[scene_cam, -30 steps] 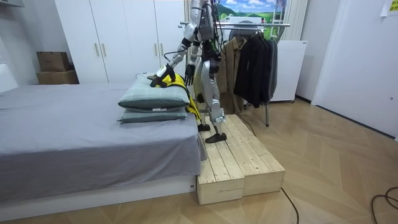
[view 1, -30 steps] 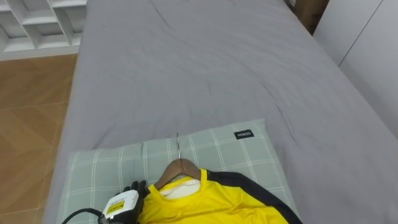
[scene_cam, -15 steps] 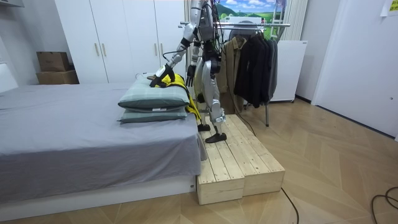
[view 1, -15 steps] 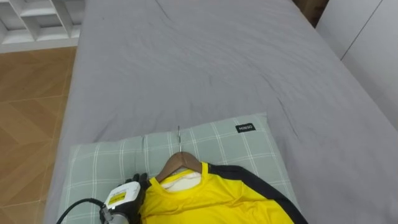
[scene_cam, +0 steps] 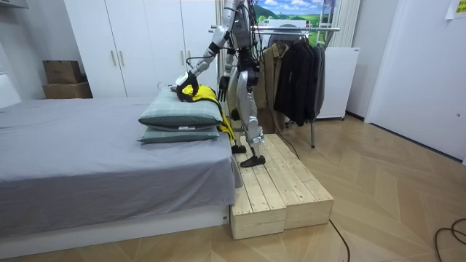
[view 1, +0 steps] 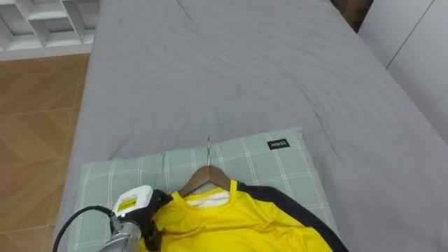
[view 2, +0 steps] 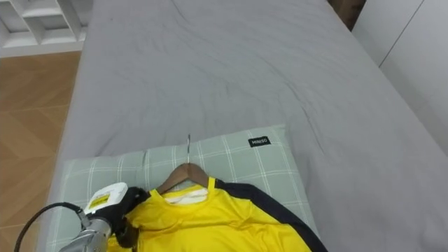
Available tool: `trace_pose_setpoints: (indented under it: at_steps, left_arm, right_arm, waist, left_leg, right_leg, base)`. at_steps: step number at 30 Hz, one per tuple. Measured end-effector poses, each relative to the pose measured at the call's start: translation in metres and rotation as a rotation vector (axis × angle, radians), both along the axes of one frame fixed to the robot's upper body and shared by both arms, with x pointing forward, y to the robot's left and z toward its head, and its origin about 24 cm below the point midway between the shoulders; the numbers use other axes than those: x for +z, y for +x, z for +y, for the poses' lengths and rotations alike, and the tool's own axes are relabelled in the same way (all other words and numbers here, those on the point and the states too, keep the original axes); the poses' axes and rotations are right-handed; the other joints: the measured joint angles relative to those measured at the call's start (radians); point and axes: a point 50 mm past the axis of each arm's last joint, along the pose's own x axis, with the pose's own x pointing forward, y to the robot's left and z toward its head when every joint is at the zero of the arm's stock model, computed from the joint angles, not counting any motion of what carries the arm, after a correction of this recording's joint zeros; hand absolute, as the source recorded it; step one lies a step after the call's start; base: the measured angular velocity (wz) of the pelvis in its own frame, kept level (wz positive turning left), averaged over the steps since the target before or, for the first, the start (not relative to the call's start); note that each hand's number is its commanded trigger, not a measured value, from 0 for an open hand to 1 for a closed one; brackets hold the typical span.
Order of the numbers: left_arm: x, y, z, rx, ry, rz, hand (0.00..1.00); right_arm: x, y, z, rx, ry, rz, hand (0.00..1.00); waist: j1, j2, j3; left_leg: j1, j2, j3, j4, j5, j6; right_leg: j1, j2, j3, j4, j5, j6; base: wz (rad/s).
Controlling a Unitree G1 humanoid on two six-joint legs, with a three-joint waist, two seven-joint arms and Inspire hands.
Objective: Hang clothes
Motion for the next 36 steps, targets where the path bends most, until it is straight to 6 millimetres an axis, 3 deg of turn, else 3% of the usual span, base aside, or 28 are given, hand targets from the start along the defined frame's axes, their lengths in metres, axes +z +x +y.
trace_pose_setpoints:
  at_steps: [36]
  left_arm:
    - [-0.012,-0.009,-0.01,-0.017,-0.05,0.103,1.0]
  right_arm:
    - [0.004,0.008,0.0,0.003,-0.001,-0.023,0.0]
  waist:
    - [0.004,0.003,-0.0001]
  left_leg:
    - [0.018,0.004,0.002,0.001,0.0,0.0]
  right_leg:
    - [0.016,0.004,0.002,0.001,0.001,-0.001]
  base:
    - [0.0]
